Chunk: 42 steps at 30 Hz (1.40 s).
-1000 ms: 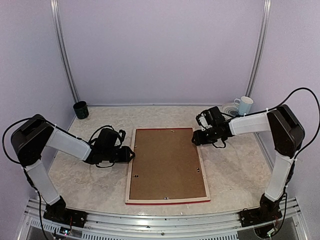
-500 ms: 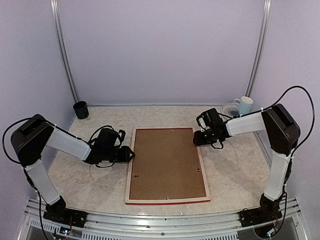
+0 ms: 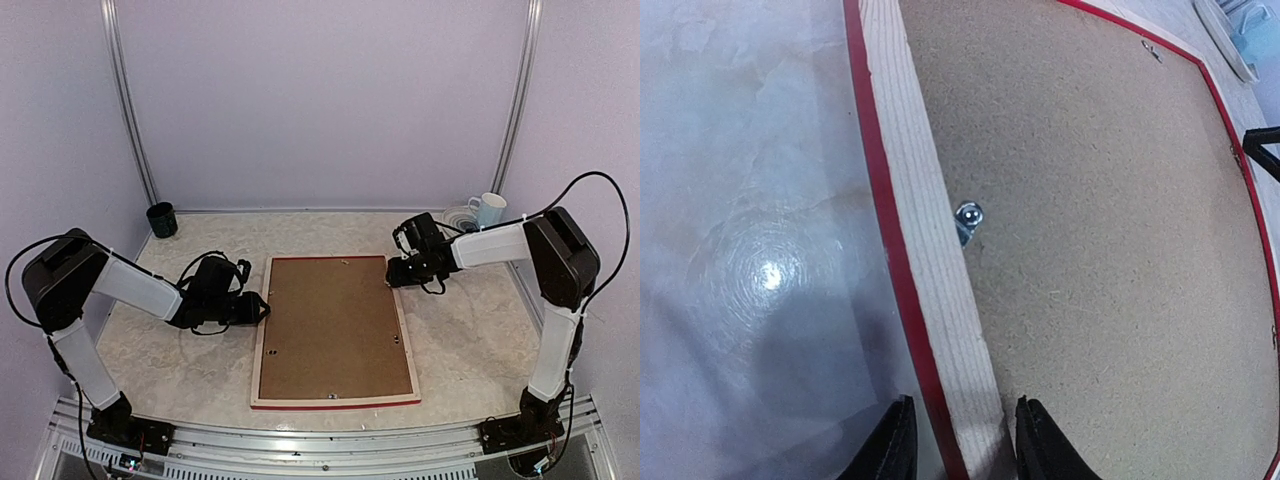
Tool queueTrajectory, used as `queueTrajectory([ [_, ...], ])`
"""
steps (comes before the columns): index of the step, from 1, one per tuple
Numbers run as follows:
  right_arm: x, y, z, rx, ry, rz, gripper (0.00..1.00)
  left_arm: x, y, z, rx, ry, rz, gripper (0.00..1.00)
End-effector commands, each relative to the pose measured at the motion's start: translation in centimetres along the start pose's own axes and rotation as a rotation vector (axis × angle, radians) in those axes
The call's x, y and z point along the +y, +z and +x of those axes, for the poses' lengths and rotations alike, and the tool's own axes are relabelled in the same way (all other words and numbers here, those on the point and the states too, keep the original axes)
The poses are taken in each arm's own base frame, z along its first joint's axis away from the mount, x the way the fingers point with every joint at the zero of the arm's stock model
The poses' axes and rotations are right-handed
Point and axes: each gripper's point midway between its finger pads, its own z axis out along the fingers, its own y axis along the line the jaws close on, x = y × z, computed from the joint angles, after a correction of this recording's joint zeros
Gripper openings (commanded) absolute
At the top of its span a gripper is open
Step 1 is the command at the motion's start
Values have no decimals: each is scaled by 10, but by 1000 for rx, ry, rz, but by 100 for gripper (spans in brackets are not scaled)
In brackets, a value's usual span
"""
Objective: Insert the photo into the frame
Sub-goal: Press the fastener onto the backboard.
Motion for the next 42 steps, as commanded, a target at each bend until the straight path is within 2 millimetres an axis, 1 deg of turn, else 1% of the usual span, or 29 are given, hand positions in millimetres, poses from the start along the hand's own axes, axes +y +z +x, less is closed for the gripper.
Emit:
queueTrajectory([
  [1, -11, 11, 4, 37, -7, 66, 47, 10, 5, 16, 51, -15, -15, 34],
  [5, -12, 20, 11, 75, -36, 100, 47, 10, 5, 17, 52, -15, -17, 35],
  [8, -6, 25, 19, 102, -59, 93, 47, 10, 5, 17, 52, -17, -16, 35],
  [12, -8, 25, 24, 118, -70, 124, 48, 10, 4, 17, 52, -18, -14, 34],
  [15, -6, 19, 16, 98, -68, 125, 48, 9, 4, 16, 50, -19, -10, 35],
  [22, 8, -8, -14, 17, -33, 64, 49, 9, 4, 16, 51, -22, -8, 35],
  [24, 14, -13, -20, 2, -26, 38, 49, 8, 4, 16, 51, -24, -4, 35],
  [27, 20, -18, -24, -5, -23, 5, 49, 8, 4, 17, 52, -27, -3, 35],
  [32, 18, -13, -15, 23, -26, 9, 49, 7, 2, 16, 48, -27, 1, 35],
  [38, 12, 2, 5, 86, -37, 33, 49, 6, 2, 16, 48, -28, 2, 35],
  [42, 12, 9, 13, 107, -42, 28, 48, 6, 2, 17, 50, -28, 3, 35],
])
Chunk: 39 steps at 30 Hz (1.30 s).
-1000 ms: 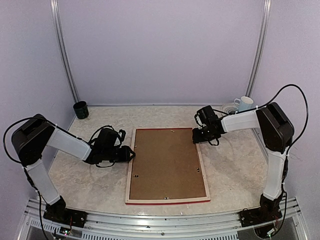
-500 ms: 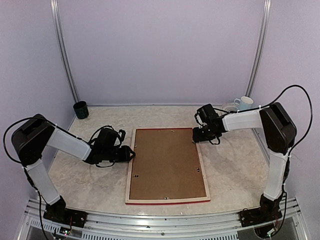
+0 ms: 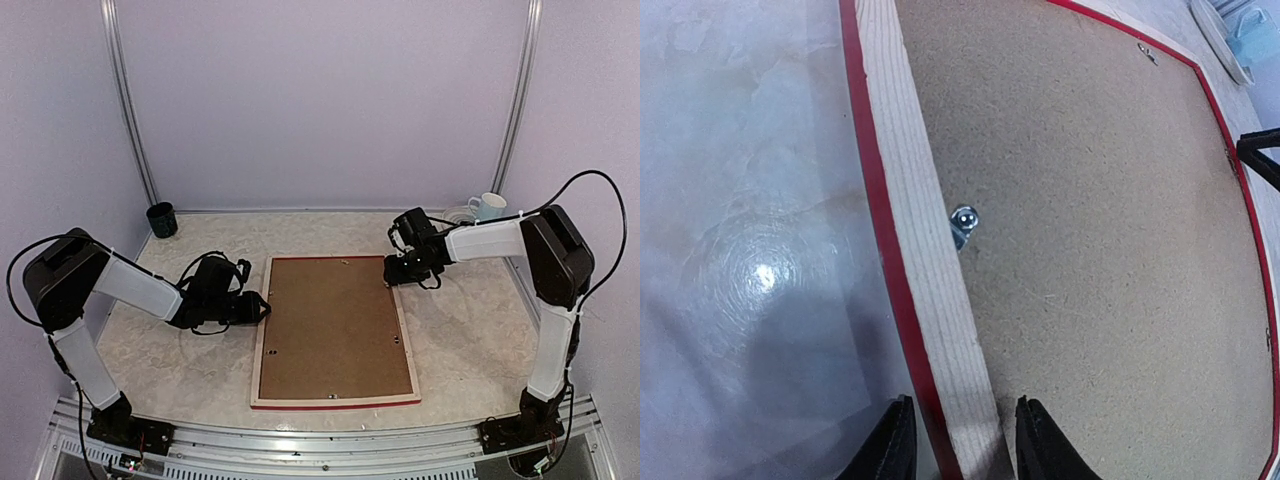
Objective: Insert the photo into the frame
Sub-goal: Press the fastener onto the backboard.
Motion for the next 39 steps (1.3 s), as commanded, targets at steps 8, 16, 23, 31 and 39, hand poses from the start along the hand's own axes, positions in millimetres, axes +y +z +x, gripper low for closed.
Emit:
queueTrajectory([
  [8, 0, 20, 25, 89, -24, 14, 45, 10, 0, 16, 48, -12, -17, 35],
  [16, 2, 15, 26, 92, -25, -1, 44, 10, 1, 16, 50, -13, -19, 35],
  [23, 13, 4, 17, 69, -19, -65, 45, 11, 2, 17, 51, -13, -21, 35],
  [31, 5, 1, 15, 57, -16, -19, 43, 10, 2, 17, 54, -14, -19, 34],
  [39, 2, 6, 20, 75, -23, -4, 34, 11, 2, 17, 53, -14, -20, 35],
])
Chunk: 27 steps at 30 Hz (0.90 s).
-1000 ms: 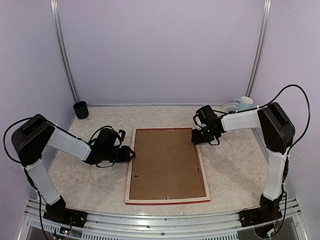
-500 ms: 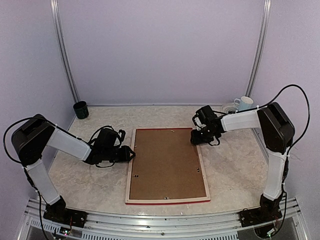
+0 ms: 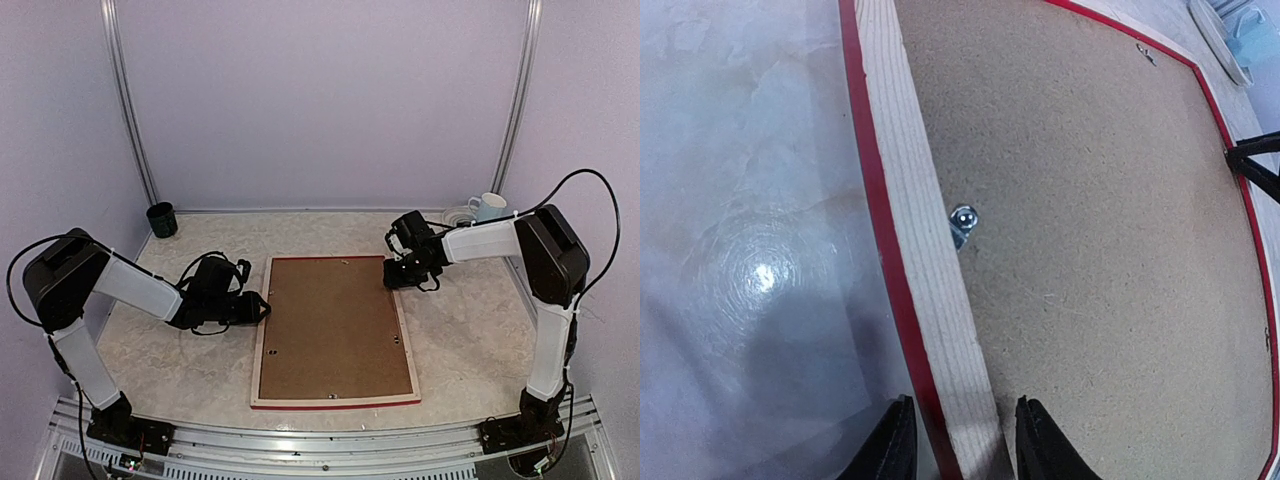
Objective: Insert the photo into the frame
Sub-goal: Press the fastener onto the backboard.
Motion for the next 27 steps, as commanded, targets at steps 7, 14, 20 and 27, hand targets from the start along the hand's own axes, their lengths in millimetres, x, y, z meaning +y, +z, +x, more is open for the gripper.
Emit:
queueTrajectory([
  [7, -3, -2, 10, 32, -26, 29, 29, 12, 2, 18, 58, -13, -27, 35],
  [14, -4, 4, 13, 44, -33, 34, 27, 12, 2, 18, 58, -13, -27, 35],
  [20, -6, 6, 13, 50, -44, 43, 18, 11, 2, 17, 56, -12, -25, 35],
  [27, -6, 0, 7, 49, -58, 55, 21, 12, 1, 16, 53, -11, -29, 35],
])
